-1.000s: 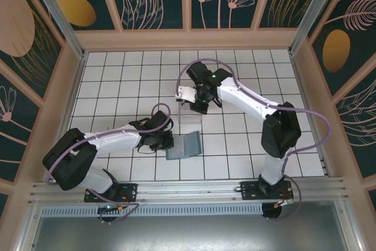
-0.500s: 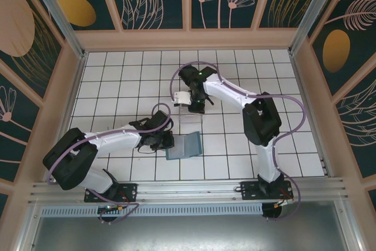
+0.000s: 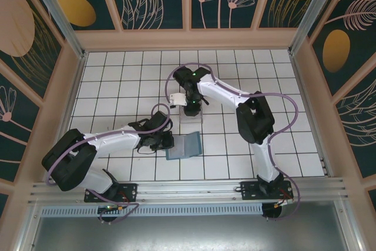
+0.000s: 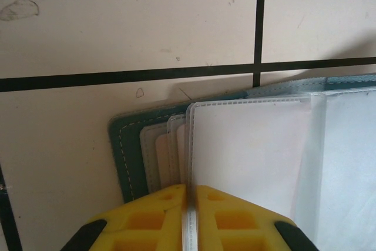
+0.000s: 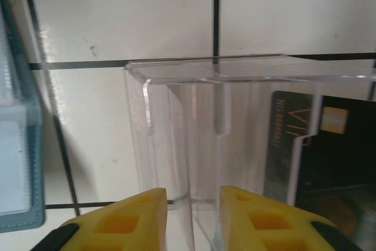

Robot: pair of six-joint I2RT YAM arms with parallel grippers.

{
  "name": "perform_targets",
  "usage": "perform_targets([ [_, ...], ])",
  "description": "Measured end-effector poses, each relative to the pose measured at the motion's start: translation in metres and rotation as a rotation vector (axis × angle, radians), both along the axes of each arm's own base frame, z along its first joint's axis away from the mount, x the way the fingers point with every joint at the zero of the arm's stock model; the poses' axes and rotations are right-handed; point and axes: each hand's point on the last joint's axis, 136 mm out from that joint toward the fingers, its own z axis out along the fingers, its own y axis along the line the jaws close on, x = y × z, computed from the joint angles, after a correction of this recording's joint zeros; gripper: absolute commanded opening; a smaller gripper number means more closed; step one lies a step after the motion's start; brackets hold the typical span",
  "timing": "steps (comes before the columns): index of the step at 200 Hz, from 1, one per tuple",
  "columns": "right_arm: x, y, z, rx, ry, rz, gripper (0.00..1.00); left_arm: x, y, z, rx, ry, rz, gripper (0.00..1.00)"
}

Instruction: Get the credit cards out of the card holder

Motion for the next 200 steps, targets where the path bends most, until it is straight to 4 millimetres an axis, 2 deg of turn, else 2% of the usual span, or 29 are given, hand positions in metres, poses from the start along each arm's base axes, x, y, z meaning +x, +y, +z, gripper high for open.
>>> perform_targets([
  [41, 0.026, -0.006, 0.011, -0.032, -0.147, -0.036, 0.34, 0.000, 0.000, 0.000, -0.001, -0.001, 0.000, 0.13],
  [60, 0.038, -0.007, 0.027, -0.017, -0.222, -0.085, 0.35, 0.000, 0.000, 0.000, -0.001, -0.001, 0.000, 0.13],
  [72, 0.043, -0.005, 0.040, 0.015, -0.254, -0.133, 0.38, 0.000, 0.000, 0.000, -0.001, -0.002, 0.001, 0.13],
  [79, 0.045, -0.004, 0.047, 0.044, -0.267, -0.170, 0.44, 0.000, 0.000, 0.000, -0.001, -0.002, 0.001, 0.13],
  [96, 0.049, 0.001, 0.067, 0.133, -0.283, -0.282, 0.45, 0.000, 0.001, 0.001, 0.002, -0.006, 0.003, 0.13],
  [108, 0.050, 0.005, 0.082, 0.220, -0.275, -0.382, 0.43, 0.000, 0.003, 0.002, 0.009, -0.007, 0.007, 0.13],
  [131, 0.048, 0.008, 0.106, 0.365, -0.217, -0.601, 0.31, -0.001, 0.008, 0.007, 0.020, -0.014, 0.020, 0.13],
  [142, 0.044, 0.011, 0.111, 0.420, -0.164, -0.697, 0.30, 0.000, 0.009, 0.011, 0.025, -0.019, 0.023, 0.13],
  [154, 0.038, 0.015, 0.110, 0.462, -0.094, -0.792, 0.30, 0.002, 0.009, 0.017, 0.025, -0.029, 0.027, 0.13],
  [167, 0.025, 0.019, 0.100, 0.479, -0.006, -0.878, 0.31, 0.006, 0.010, 0.023, 0.024, -0.046, 0.035, 0.13],
  [200, -0.031, 0.036, 0.056, 0.414, 0.198, -1.005, 0.38, 0.010, 0.021, 0.027, 0.051, -0.058, 0.067, 0.13],
])
